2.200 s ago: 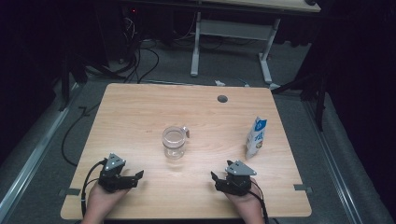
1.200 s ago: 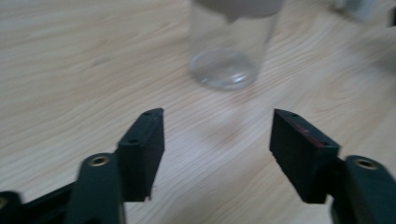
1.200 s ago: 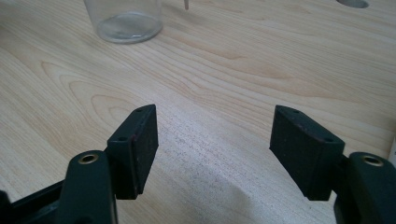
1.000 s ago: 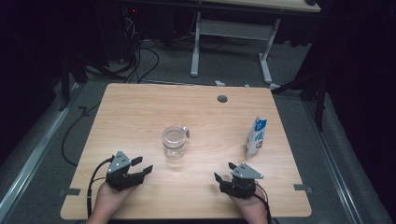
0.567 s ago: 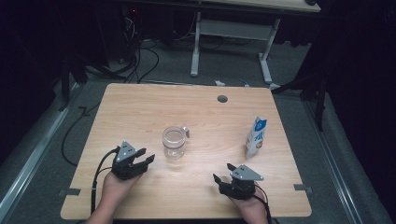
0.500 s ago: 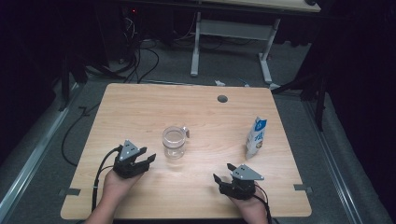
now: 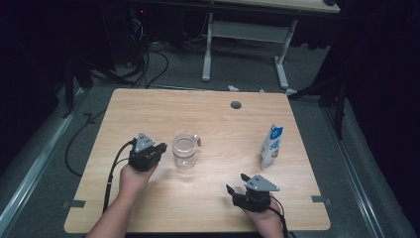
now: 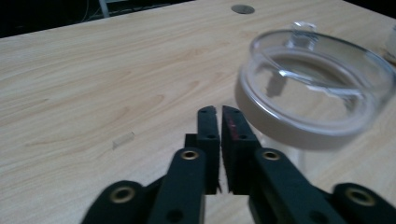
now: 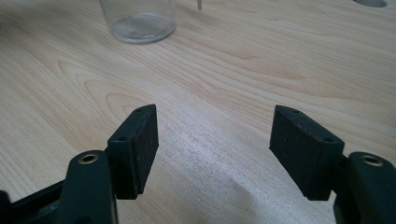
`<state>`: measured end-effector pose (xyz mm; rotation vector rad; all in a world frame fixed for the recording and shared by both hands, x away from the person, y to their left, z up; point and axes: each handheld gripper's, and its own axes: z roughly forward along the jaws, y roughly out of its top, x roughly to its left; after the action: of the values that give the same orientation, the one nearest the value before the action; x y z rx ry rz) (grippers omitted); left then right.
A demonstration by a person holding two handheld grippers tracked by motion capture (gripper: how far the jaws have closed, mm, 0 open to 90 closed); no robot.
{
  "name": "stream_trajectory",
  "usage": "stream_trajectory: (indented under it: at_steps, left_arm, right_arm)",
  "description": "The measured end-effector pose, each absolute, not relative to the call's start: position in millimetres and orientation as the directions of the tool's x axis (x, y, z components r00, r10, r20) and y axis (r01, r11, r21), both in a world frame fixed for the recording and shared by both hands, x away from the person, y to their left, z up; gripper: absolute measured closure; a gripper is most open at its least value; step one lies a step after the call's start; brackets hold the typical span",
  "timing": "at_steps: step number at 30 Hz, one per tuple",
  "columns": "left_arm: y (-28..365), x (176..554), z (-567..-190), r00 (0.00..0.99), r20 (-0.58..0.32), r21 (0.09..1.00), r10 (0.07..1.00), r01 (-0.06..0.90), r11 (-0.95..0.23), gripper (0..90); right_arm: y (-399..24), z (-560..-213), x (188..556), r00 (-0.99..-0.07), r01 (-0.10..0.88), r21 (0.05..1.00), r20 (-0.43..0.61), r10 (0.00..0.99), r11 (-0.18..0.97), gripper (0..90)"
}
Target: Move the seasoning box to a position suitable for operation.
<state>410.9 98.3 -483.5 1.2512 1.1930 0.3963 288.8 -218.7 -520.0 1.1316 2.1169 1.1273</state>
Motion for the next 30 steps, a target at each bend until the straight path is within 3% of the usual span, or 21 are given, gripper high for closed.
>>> stream_trajectory:
  at_steps: [8,12,16,24,28,30]
  left_arm:
    - [89.6,435.7,-478.2,0.424,-0.439,0.889,0.792,0.330,0.316,90.0]
    - [83.9,447.2,-482.0,0.404,-0.503,0.855,0.764,0.364,0.370,90.0]
    - [78.4,445.0,-484.5,0.420,-0.496,0.859,0.760,0.363,0.360,90.0]
    - [75.3,414.3,-485.0,0.468,-0.474,0.875,0.746,0.341,0.343,90.0]
    - [71.4,396.3,-480.3,0.440,-0.529,0.848,0.726,0.315,0.427,90.0]
    - [77.4,386.8,-479.8,0.482,-0.485,0.872,0.729,0.323,0.367,90.0]
  right_arm:
    - [-218.6,-520.8,288.4,-0.543,0.444,0.838,-0.029,0.839,0.317,32.8]
    - [-217.7,-522.0,288.2,-0.544,0.450,0.834,-0.027,0.839,0.319,32.8]
    - [-216.9,-522.7,287.9,-0.549,0.450,0.831,-0.032,0.836,0.327,32.7]
    - [-217.3,-521.9,286.6,-0.544,0.447,0.834,-0.032,0.839,0.322,32.8]
    - [-217.7,-521.3,286.5,-0.541,0.449,0.835,-0.030,0.841,0.318,32.8]
    - [-217.1,-521.2,286.2,-0.539,0.449,0.835,-0.030,0.842,0.318,32.8]
